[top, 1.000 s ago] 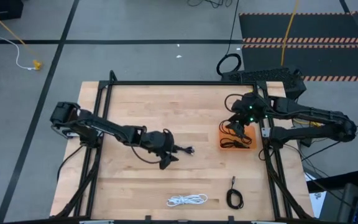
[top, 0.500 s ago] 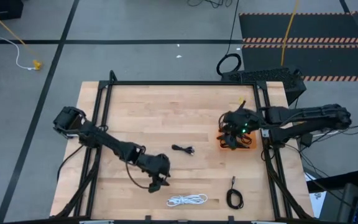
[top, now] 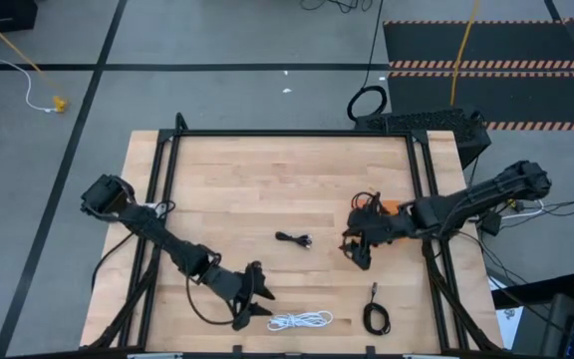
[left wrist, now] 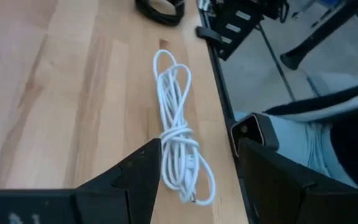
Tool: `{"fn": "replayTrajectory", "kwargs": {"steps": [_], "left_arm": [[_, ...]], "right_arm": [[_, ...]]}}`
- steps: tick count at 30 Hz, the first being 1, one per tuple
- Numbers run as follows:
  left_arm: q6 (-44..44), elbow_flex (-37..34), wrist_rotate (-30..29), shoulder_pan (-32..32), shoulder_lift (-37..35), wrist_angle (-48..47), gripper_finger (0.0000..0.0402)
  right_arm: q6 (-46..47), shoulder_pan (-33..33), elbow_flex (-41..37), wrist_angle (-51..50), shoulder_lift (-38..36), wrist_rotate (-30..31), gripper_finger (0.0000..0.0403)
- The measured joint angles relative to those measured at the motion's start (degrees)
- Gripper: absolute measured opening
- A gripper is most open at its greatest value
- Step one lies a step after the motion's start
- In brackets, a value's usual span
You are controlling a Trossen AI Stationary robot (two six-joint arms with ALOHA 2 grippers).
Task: Pick and place USB-C Cables
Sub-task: Put the white charger cable into the bin
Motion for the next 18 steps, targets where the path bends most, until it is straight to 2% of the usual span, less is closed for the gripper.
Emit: {"fn": "replayTrajectory", "kwargs": {"steps": [7,13,18], "left_arm": [[-2.6,0.0,0.3,-1.6,6.1,7.6,0.0216],[-1.7,0.0,0.7,1.0,8.3,9.0,0.0216],[-4.9,0.0,1.1,0.0,10.0,9.3,0.0216]], "right_arm": [[1.6,3.9,0.0,3.0,1.9,2.5,0.0199],[4.3,4.7,0.0,3.0,1.9,2.5,0.0199],[5.8,5.7,0.0,3.0,1.9,2.4,0.0199]]}}
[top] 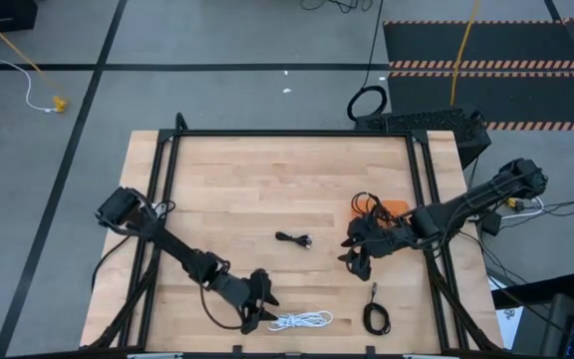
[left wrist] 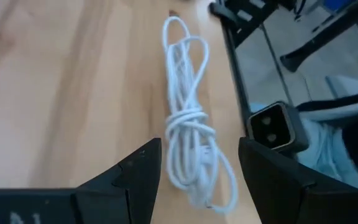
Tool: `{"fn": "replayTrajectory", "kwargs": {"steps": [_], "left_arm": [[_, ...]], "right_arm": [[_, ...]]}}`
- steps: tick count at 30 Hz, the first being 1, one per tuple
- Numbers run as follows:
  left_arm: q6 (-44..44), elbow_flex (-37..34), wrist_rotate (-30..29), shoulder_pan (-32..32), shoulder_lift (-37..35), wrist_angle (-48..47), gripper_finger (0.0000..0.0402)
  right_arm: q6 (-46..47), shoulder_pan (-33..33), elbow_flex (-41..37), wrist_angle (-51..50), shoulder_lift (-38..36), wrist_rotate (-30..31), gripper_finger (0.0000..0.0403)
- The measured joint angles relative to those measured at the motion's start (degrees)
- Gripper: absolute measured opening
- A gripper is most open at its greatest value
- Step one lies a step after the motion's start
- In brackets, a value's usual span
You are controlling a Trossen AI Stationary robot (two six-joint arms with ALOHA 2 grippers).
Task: Pick and place USB-C Cables
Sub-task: Put the white charger cable into the bin
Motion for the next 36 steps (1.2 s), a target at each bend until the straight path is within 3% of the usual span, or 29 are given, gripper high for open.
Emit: {"fn": "replayTrajectory", "kwargs": {"steps": [6,15,26,30,36], "left_arm": [[-0.3,4.9,-2.2,-3.6,3.7,-1.5,0.0216],[5.0,15.6,-9.9,-4.2,7.6,-24.1,0.0216],[0.6,17.3,-11.7,-5.0,8.7,-25.4,0.0214],[-0.8,17.3,-11.9,-4.9,8.7,-28.0,0.0185],[-1.1,17.3,-12.0,-4.2,8.7,-30.4,0.0108]], "right_arm": [[1.3,0.6,0.0,0.1,0.0,0.2,0.0199],[1.5,0.6,0.0,1.8,0.0,0.0,0.0199],[-1.0,0.6,0.0,2.6,0.0,-0.1,0.0199],[-1.5,0.6,0.0,2.6,0.0,-0.1,0.0199],[-1.7,0.6,0.0,2.6,0.0,-0.1,0.0199]]}}
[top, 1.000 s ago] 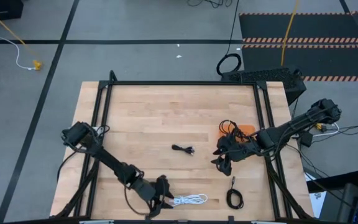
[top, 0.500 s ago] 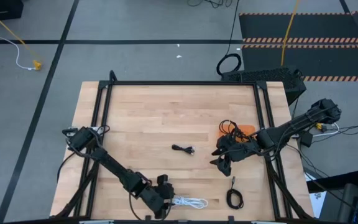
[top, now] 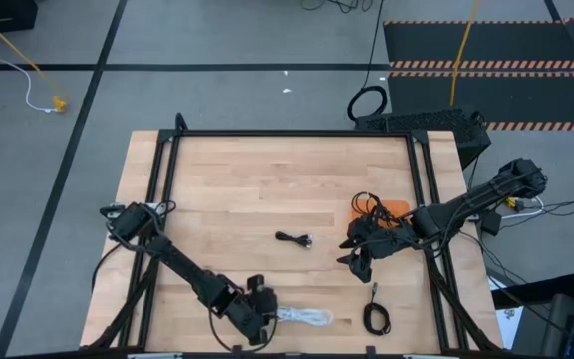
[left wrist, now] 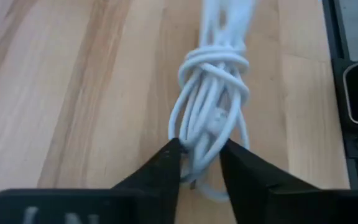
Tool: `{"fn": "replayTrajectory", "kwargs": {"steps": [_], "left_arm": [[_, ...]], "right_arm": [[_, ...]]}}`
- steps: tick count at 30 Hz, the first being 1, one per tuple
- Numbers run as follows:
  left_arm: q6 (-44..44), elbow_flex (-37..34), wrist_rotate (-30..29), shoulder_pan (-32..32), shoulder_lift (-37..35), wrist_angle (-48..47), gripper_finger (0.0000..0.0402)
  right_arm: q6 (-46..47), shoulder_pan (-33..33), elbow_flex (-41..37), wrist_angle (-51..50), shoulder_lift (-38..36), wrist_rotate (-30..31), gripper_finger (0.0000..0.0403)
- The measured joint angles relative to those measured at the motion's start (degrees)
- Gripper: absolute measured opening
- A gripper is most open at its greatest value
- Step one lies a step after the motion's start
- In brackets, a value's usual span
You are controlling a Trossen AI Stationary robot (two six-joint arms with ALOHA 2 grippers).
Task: Pick and place USB-C Cables
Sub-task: Put the white charger cable into the bin
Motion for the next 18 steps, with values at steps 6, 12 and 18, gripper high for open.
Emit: {"fn": "replayTrajectory", "kwargs": {"steps": [6,12,18], "left_arm": [[1.1,0.0,0.6,1.2,0.0,0.3,0.0023],[-0.1,0.0,0.4,1.4,0.0,2.5,0.0023],[-1.7,0.0,-7.7,1.5,-3.5,2.6,0.0023]], "right_arm": [[0.0,0.0,0.0,0.0,0.0,0.0,0.0199],[0.1,0.0,0.0,0.0,0.0,0.0,0.0199],[0.1,0.0,0.0,0.0,0.0,-0.2,0.0199]]}}
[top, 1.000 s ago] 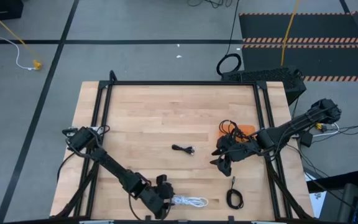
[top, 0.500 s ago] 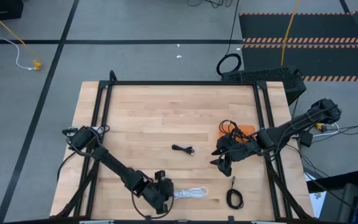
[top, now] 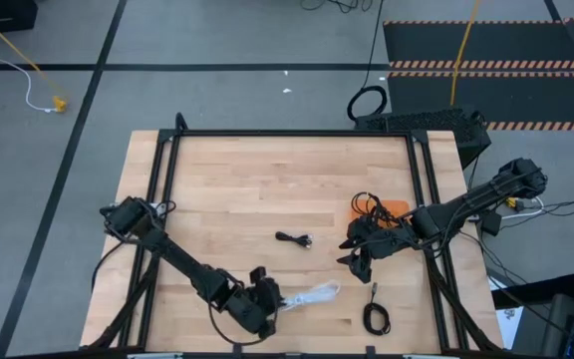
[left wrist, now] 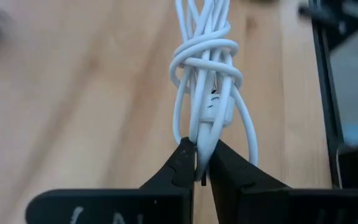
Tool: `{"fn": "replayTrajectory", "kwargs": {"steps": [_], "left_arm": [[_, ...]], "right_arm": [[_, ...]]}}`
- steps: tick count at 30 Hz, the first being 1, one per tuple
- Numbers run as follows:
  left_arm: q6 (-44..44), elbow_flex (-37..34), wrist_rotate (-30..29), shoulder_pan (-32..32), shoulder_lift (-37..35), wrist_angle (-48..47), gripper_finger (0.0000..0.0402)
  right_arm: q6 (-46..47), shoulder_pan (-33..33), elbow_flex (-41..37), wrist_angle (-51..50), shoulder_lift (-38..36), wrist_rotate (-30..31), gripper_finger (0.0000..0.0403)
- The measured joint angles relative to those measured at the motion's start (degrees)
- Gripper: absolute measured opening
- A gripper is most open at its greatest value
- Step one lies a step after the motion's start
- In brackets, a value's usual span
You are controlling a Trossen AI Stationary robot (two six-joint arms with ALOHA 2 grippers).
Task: Pick and place USB-C Cables
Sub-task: Put the white charger cable into the bin
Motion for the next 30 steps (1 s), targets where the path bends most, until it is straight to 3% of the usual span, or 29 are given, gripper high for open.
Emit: {"fn": "replayTrajectory", "kwargs": {"steps": [6,10,14,19,24,30], "left_arm": [[-1.1,0.0,-11.0,0.6,-6.8,-6.2,0.0023],[-2.8,-0.1,-21.4,0.7,-12.0,-10.3,0.0023],[-1.0,-0.1,-28.0,0.8,-16.1,-10.9,0.0023],[2.3,-0.1,-31.5,2.3,-17.7,-8.7,0.0025],[3.8,0.0,-31.9,4.6,-17.2,-4.1,0.0031],[5.1,0.0,-33.9,6.1,-16.8,-3.5,0.0032]], "right_arm": [[-3.8,-0.1,0.0,0.0,0.0,0.1,0.0199],[-6.5,-0.1,0.0,0.1,-0.3,0.5,0.0199],[-10.7,-0.1,0.0,2.6,-0.3,5.0,0.0199],[-20.2,-1.7,0.0,14.0,-0.3,11.3,0.0201],[-28.5,-4.3,0.0,25.5,-0.3,10.6,0.0227],[-32.4,-5.5,0.0,30.9,-0.3,10.6,0.0261]]}}
